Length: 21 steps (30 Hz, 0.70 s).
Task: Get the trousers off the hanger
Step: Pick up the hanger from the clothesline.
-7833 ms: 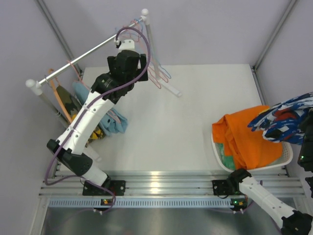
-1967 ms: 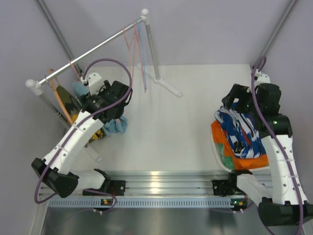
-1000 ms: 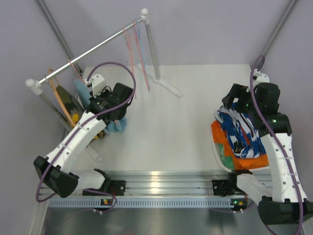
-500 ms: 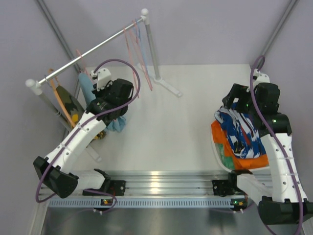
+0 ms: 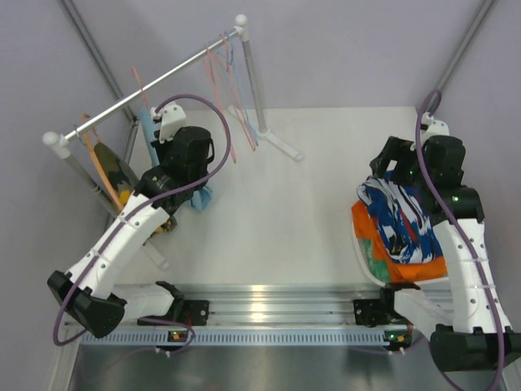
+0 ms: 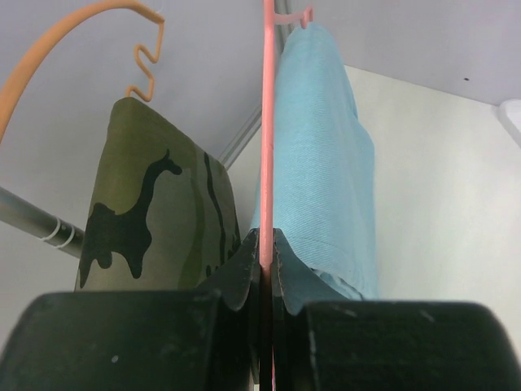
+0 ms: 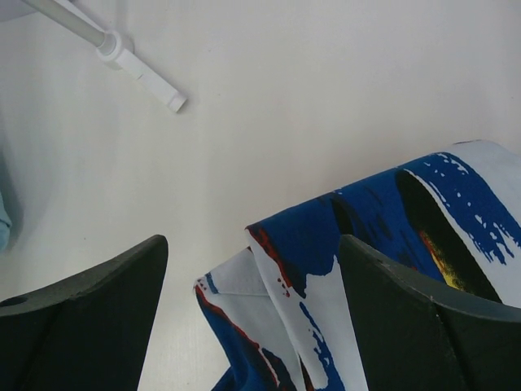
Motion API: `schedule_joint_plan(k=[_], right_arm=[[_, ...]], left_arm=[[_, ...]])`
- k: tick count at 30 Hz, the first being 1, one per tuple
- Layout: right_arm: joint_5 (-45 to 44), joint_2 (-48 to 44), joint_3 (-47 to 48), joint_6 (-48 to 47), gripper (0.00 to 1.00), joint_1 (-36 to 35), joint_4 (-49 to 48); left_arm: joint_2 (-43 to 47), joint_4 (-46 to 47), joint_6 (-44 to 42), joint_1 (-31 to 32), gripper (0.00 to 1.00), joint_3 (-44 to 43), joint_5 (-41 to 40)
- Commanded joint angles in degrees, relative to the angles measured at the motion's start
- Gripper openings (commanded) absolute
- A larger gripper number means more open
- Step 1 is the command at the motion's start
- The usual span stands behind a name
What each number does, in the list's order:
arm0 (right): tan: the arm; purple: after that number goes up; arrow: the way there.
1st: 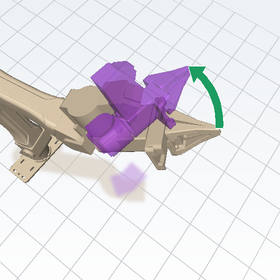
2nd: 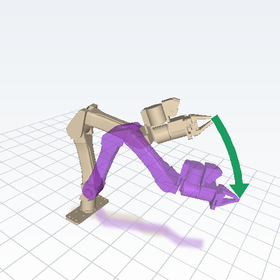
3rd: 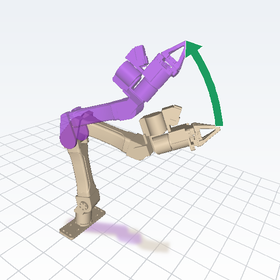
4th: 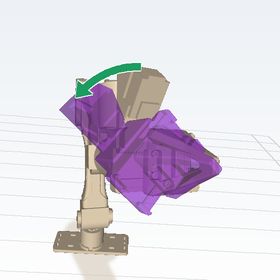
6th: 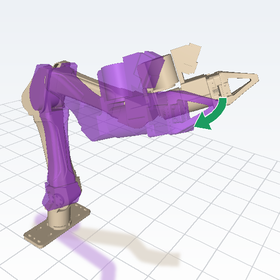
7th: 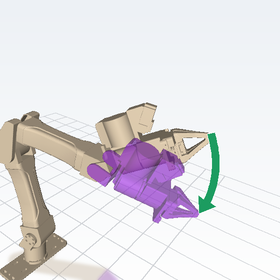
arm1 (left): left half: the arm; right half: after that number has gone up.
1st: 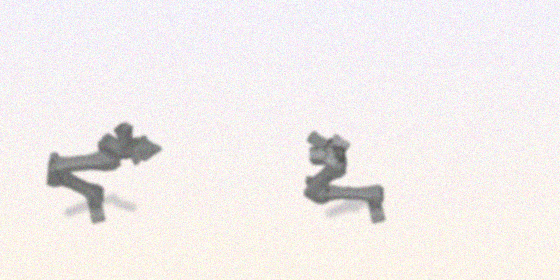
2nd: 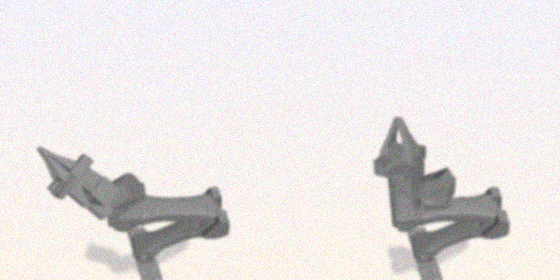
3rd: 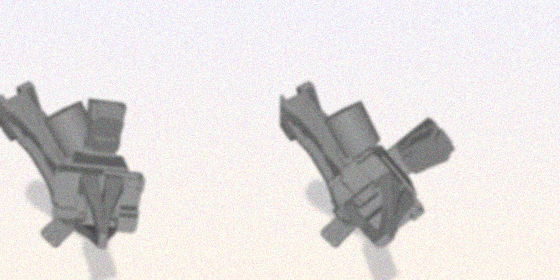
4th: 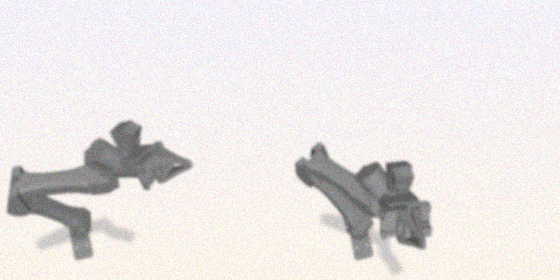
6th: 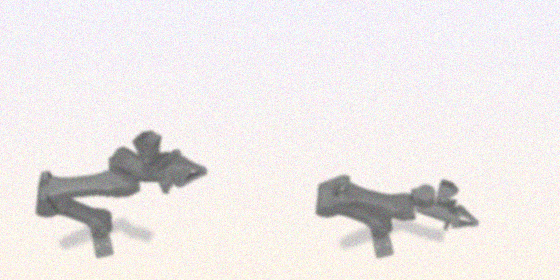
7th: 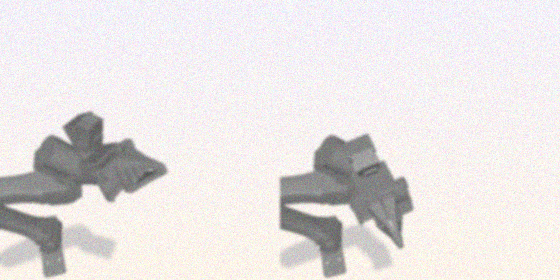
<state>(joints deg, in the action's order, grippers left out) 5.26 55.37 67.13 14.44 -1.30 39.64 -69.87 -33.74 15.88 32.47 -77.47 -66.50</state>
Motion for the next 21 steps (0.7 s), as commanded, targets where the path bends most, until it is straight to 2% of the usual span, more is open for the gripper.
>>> schedule_joint_plan(k=[1,10,16,21], right_arm=[[-0.4,0.1,2.0,0.9,0.85,0.8,-3.3],[-0.2,1.0,2.4,1.6,0.85,0.8,-3.5],[-0.2,1.4,2.2,2.0,0.85,0.9,-4.2],[-0.2,1.7,2.3,2.1,0.85,0.9,-4.1]], left_arm=[[4.5,9.3,-2.3,1.3,0.0,-4.0,-1.5],[8.2,7.3,-0.7,2.9,0.0,-5.1,7.4],[11.8,10.1,-4.4,3.0,0.0,-3.0,15.6],[14.7,9.0,-5.2,3.1,0.0,-3.6,20.3]])
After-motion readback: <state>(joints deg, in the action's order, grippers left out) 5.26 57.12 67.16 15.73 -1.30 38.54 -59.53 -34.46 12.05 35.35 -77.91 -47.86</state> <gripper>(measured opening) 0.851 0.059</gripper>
